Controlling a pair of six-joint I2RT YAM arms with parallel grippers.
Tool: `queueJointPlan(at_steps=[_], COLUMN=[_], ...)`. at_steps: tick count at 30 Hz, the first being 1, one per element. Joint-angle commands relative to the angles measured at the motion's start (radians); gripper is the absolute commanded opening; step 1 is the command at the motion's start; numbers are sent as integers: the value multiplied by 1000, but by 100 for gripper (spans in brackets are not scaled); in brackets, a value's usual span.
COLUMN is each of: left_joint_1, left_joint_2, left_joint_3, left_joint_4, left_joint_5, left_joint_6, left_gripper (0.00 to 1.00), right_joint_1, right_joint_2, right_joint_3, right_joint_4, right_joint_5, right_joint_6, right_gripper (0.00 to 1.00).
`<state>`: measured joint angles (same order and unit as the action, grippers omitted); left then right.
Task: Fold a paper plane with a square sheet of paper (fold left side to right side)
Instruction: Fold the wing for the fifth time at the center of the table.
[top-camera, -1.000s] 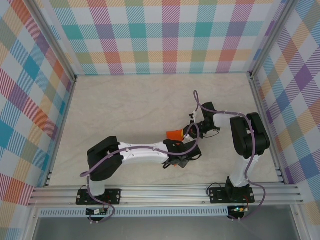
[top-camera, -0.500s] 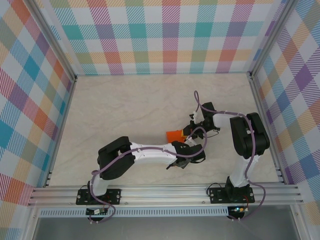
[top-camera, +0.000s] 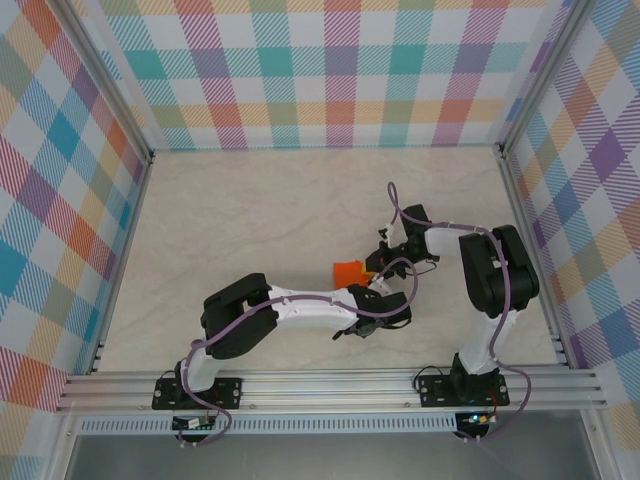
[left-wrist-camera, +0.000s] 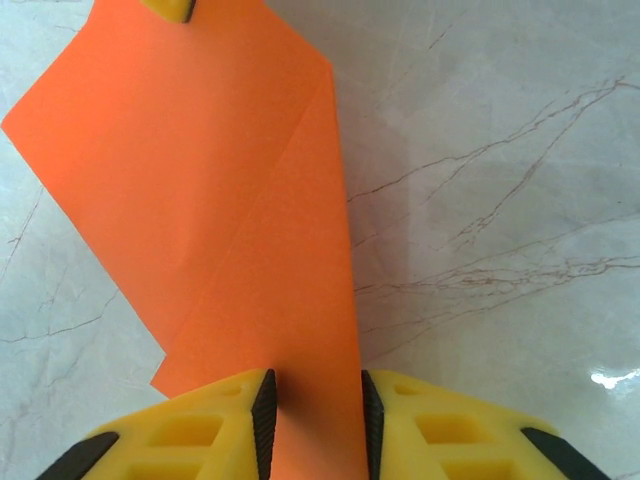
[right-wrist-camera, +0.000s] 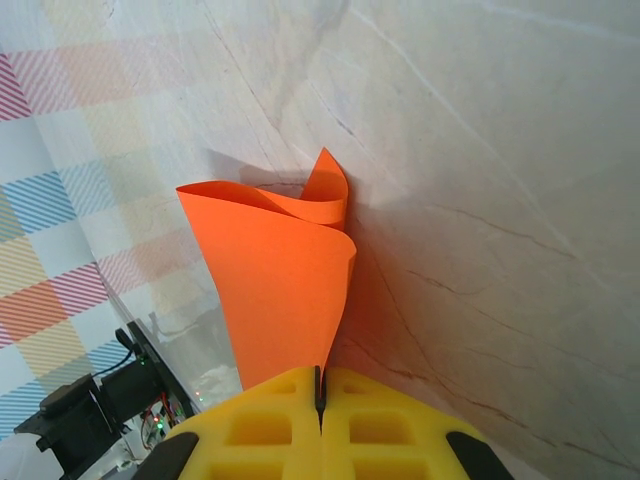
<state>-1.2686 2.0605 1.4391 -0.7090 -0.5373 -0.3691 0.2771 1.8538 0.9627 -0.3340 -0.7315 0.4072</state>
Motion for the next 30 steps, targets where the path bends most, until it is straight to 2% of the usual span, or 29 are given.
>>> queueJointPlan(at_steps=[1,7,10,14,16,20,25,30], left_joint_1=[-15,-15,-14,-3,2,8,27,63], left_joint_2=[24,33,30,11,2,-15,-64,-153], left_joint_3=[26,26,23,-1,-10,-32,-84,-161], left_joint_4=[-36,-38,-34,-10,-2,15,59,147], left_joint_5=[-24,-27,-26,-10,-6,-1,18,74], left_joint_6=[7,8,8,5,2,-3,-12,-26], left_gripper=[29,25,22,16,15,13,11,10], right_joint_1=[9,8,8,7,3,-21,-98,-180], right_joint_2=[-18,-19,-25,-60,-93,-179,-331,-467], right_joint_3=[-10,-12,-13,-21,-30,-52,-98,-134], right_joint_4=[-26,-27,-30,-19,-4,3,-42,-131], right_joint_5=[9,10,18,50,73,133,234,312], right_joint_6=[2,4,2,28,46,81,101,60], right_gripper=[4,8,14,29,32,44,57,63])
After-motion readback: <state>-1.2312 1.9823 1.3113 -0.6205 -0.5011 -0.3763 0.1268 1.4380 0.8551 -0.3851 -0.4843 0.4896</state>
